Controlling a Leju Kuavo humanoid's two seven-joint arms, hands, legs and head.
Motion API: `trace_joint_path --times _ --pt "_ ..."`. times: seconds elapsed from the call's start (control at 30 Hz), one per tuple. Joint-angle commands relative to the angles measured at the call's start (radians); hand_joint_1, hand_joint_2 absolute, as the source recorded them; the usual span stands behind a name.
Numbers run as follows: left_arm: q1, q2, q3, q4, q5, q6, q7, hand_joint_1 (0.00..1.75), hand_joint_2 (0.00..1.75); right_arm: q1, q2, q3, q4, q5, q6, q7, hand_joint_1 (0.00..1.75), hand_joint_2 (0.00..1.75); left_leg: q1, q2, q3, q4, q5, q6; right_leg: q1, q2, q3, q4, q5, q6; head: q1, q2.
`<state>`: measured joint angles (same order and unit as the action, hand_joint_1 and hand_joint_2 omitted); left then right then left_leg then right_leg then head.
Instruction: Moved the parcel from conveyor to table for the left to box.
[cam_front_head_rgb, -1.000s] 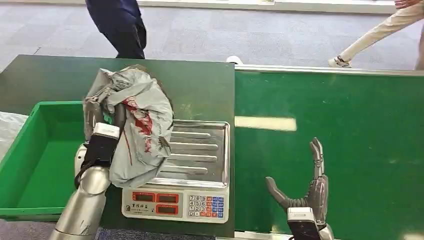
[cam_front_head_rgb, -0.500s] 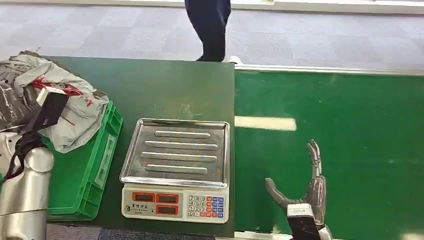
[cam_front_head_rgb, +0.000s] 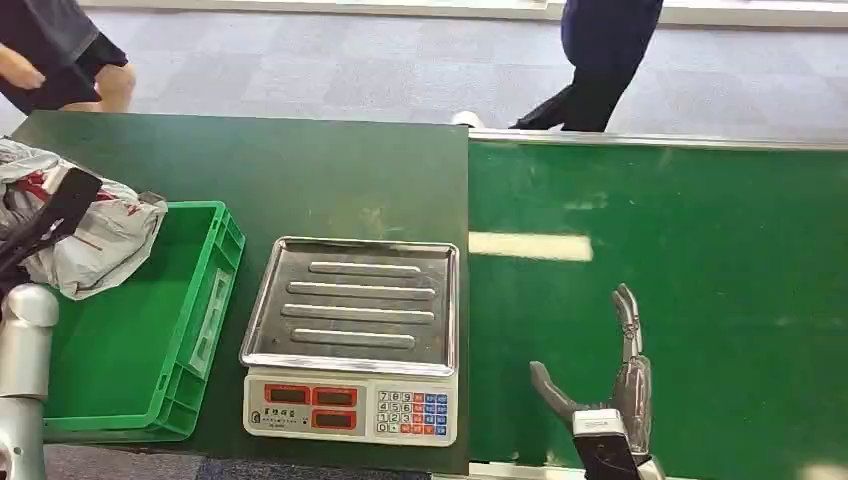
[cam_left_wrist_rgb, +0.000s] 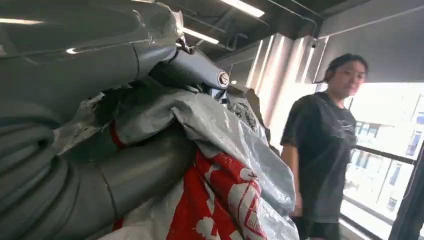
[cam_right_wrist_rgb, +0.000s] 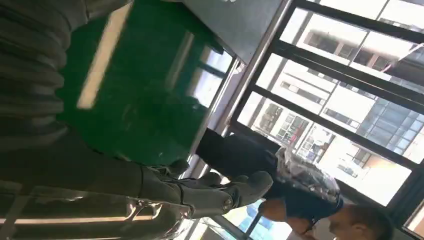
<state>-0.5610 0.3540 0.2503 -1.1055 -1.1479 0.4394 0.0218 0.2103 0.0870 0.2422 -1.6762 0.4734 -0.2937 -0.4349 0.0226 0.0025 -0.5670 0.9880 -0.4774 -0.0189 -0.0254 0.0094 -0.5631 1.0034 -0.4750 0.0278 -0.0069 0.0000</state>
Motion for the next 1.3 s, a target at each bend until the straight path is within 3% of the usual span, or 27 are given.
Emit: trace_joint_path --times 0.03,0.5,0.63,0.9,0.97,1.07,1.2,1.3 --pt "-0.028 0.018 -0.028 0.107 0.028 -0.096 0.020 0.00 1.75 0.018 -0.004 -0.012 -0.011 0.002 0.018 0.000 0.00 1.75 0.000 -0.001 0.000 0.000 0.000 0.001 0.000 -0.002 0.001 0.000 0.000 -0.001 0.000 0.000" --pt "0.000 0.035 -0.020 0.104 0.101 -0.093 0.017 0.00 1.75 0.032 0.006 -0.019 -0.031 0.011 0.038 0.006 0.00 1.75 0.000 -0.001 0.001 -0.001 0.000 0.001 0.000 -0.002 0.002 -0.001 0.000 -0.002 0.000 0.000" --pt "0.039 -0.024 0.017 -0.043 0.342 0.047 -0.204 0.00 1.75 0.026 0.005 -0.017 -0.027 0.007 0.025 0.006 0.00 1.75 0.000 -0.002 0.001 -0.002 0.001 0.002 0.001 -0.003 0.002 -0.002 0.000 -0.002 0.000 0.000" --pt "0.059 -0.024 0.011 -0.082 0.345 0.043 -0.194 0.00 1.75 0.021 0.005 -0.018 -0.019 0.005 0.023 0.006 0.00 1.75 0.000 -0.002 0.000 -0.001 0.001 0.001 0.000 -0.002 0.001 -0.001 0.000 -0.002 0.000 0.000" --pt "0.107 -0.046 0.009 -0.177 0.525 0.047 -0.321 0.00 1.75 0.025 0.002 -0.015 -0.016 0.001 0.010 0.004 0.00 1.75 0.000 -0.002 0.000 -0.001 0.001 0.001 0.001 -0.002 0.001 -0.001 0.000 -0.002 0.000 0.000" --pt "0.258 -0.096 -0.022 -0.433 0.720 -0.044 -0.378 0.00 1.75 0.031 0.000 -0.018 -0.001 -0.008 -0.008 -0.005 0.00 1.75 0.000 -0.001 0.001 -0.002 0.001 0.002 0.000 -0.002 0.002 -0.003 0.001 -0.002 0.000 0.000" --pt "0.370 -0.057 -0.091 -0.539 0.831 -0.420 -0.197 0.00 1.75 0.048 0.003 -0.054 -0.006 -0.013 0.001 -0.021 0.00 1.75 -0.001 0.000 0.004 -0.003 -0.001 0.003 0.000 -0.001 0.004 -0.004 0.000 -0.002 0.000 0.000" --pt "0.396 -0.112 -0.015 -0.538 0.971 -0.487 -0.320 0.00 1.75 0.044 0.017 -0.071 -0.008 -0.009 0.028 -0.028 0.00 1.75 -0.001 0.000 0.002 -0.002 -0.001 0.001 -0.001 -0.001 0.002 -0.002 -0.001 -0.001 0.001 0.000"
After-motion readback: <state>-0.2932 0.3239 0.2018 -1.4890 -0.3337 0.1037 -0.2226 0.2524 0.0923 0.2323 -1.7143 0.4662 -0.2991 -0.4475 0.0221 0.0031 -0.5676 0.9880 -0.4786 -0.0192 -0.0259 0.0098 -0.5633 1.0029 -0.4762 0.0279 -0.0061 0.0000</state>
